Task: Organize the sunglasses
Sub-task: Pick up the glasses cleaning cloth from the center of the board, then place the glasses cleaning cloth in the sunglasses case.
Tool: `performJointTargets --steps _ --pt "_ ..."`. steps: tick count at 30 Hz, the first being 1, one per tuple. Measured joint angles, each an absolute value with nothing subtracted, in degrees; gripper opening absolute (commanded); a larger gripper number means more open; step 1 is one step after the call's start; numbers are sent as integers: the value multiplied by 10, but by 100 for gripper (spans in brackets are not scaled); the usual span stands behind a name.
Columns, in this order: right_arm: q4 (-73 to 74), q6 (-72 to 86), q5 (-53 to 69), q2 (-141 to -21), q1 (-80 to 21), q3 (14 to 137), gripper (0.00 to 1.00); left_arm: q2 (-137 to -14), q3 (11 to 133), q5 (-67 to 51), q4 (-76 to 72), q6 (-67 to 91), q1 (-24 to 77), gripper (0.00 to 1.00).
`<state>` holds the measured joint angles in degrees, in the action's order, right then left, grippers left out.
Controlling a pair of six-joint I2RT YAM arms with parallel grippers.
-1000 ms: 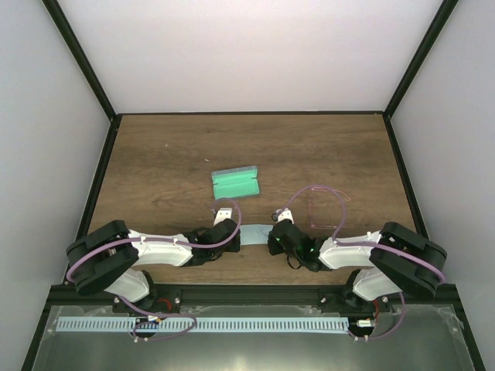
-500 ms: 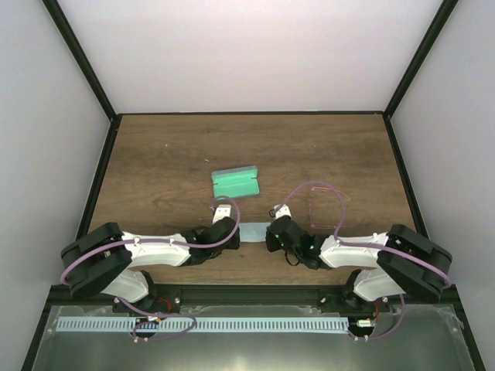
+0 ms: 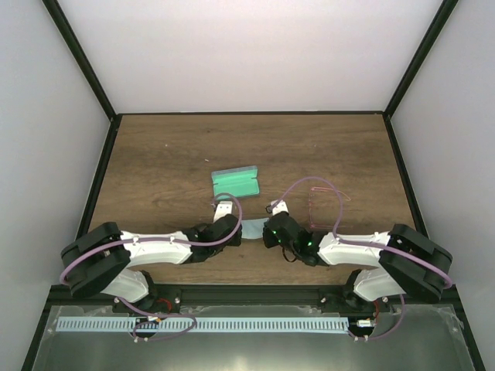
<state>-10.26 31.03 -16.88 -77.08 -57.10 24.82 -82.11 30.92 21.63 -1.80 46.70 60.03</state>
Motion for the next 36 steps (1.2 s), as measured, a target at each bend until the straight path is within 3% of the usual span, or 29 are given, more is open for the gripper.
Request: performJointTargets --steps 36 --pt "-117 211 -146 -882 -493 409 1 -839 382 190 -14 389 463 4"
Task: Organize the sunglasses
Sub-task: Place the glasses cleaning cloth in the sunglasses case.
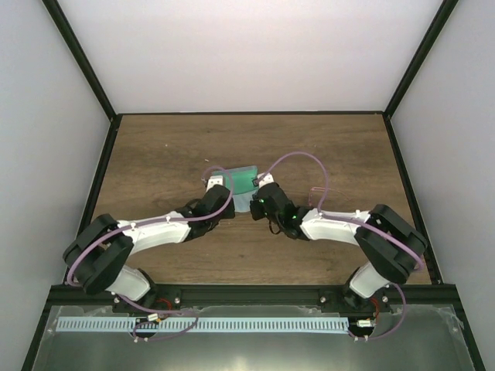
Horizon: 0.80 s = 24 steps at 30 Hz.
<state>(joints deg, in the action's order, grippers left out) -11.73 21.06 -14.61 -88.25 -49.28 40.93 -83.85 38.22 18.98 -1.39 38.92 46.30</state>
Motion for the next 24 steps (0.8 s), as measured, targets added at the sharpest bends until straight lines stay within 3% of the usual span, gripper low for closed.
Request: performJointTargets --steps 24 --pt "-130 163 -85 -1008 -433 537 1 -932 459 112 -34 333 368 4"
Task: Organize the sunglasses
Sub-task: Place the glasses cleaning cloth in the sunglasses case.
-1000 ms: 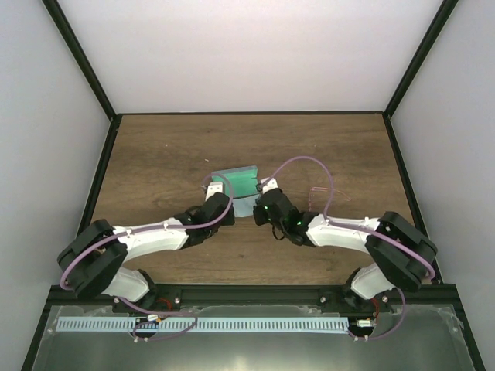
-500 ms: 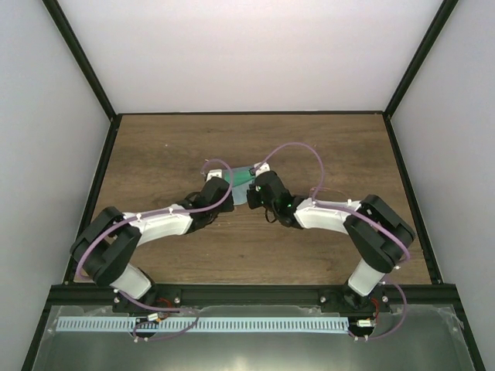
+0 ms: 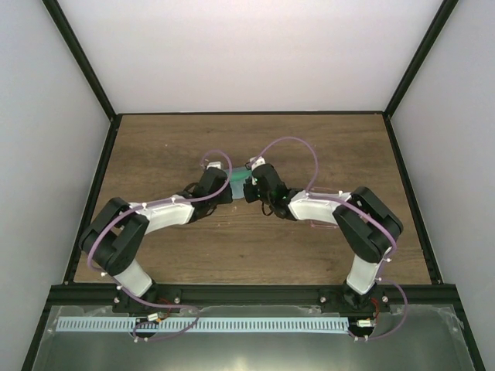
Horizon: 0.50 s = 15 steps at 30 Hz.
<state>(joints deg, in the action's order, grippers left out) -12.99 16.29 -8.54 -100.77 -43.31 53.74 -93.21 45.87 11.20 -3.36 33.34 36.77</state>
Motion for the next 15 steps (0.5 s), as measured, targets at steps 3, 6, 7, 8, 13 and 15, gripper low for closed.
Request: performJointTargets --steps 3,6,7,8,13,15 --pt "-131 161 -83 -1009 -429 538 1 -937 463 108 -34 330 363 4" --pt "-132 160 -79 -1018 -425 541 1 -940 465 104 -34 328 360 4" --pt "-132 159 -78 -1020 -424 541 1 -941 466 103 -33 328 358 4" --pt "-133 159 -76 -1023 -423 541 1 -943 467 102 -33 328 356 4" --pt "-135 159 -70 -1039 -421 546 1 -956 467 97 -34 327 345 4" --pt "-136 159 -68 -1044 -420 547 1 -962 467 95 -34 327 341 4"
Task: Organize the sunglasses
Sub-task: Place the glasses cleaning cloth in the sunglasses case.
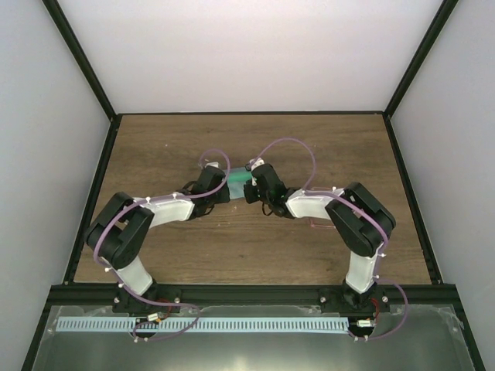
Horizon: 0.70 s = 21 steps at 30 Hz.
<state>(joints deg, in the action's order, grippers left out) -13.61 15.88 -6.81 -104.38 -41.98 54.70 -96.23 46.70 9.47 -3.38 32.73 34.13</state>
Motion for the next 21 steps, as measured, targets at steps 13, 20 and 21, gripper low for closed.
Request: performJointTargets --steps 13,20,21 --pt "-136 154 -59 -1049 -413 565 1 -967 467 84 -34 326 333 4" --pt "-135 150 -60 -1049 -413 565 1 -967 467 84 -34 325 327 4" --pt "-136 150 -60 -1049 -413 565 1 -967 467 84 -34 325 326 4"
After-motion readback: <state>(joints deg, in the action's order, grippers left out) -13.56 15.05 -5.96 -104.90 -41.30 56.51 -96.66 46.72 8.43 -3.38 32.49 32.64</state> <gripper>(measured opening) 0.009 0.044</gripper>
